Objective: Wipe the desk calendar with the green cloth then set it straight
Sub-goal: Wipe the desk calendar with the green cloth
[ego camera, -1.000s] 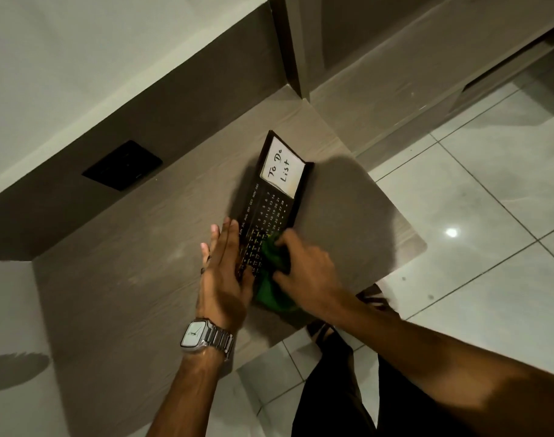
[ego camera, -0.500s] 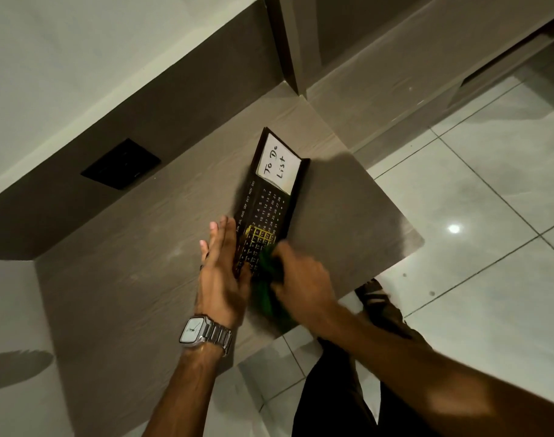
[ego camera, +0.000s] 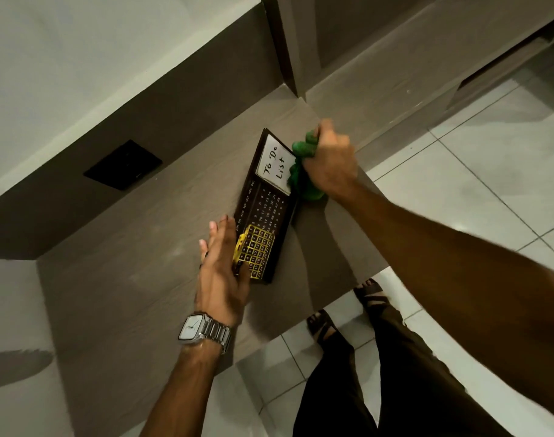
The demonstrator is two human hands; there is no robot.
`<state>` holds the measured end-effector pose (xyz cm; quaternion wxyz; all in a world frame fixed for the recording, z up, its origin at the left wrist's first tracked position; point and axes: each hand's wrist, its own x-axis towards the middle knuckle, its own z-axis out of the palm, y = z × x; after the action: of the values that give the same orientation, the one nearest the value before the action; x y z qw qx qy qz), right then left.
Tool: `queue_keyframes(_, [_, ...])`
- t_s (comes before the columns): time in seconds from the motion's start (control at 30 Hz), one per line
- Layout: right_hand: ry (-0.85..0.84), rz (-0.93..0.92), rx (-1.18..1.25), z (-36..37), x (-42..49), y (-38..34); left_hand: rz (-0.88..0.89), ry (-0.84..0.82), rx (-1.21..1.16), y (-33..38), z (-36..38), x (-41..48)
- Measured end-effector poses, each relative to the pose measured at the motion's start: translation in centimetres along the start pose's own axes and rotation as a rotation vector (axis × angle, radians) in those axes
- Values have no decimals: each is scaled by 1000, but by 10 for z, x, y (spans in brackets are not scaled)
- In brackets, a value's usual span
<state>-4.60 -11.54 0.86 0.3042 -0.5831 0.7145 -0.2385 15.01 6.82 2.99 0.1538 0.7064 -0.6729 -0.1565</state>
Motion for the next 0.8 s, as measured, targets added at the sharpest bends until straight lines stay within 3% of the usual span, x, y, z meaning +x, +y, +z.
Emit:
queue_keyframes(0.07, [-9,-40,-15,11,-36,4,-2,3,-13,-1,1,0])
queue_keyframes(0.23, [-407,-125,173,29,-156,22,-13,9,-6,-4,3,0])
queue_keyframes(0.33, [-261,31,390,16,-142,24,-16,16,-39,-5,3,1])
queue_keyframes(0.4, [-46,0,428,3,-122,19,-21,16,-58,-4,3,0])
queue_keyframes(0.47, [37,-94,464,1,-115,8,-11,15,-77,-3,2,1])
queue_keyframes(0.67, [-349,-428,86,45,-176,7,-93,-33,-128,-2,1,-1])
queue_keyframes(0.73, [-328,-548,88,40,-169,19,-73,-37,-108,-3,-1,-2])
queue_keyframes(0.8, [-191,-564,24,32,-137,21,-14,-15,-62,-4,1,-1])
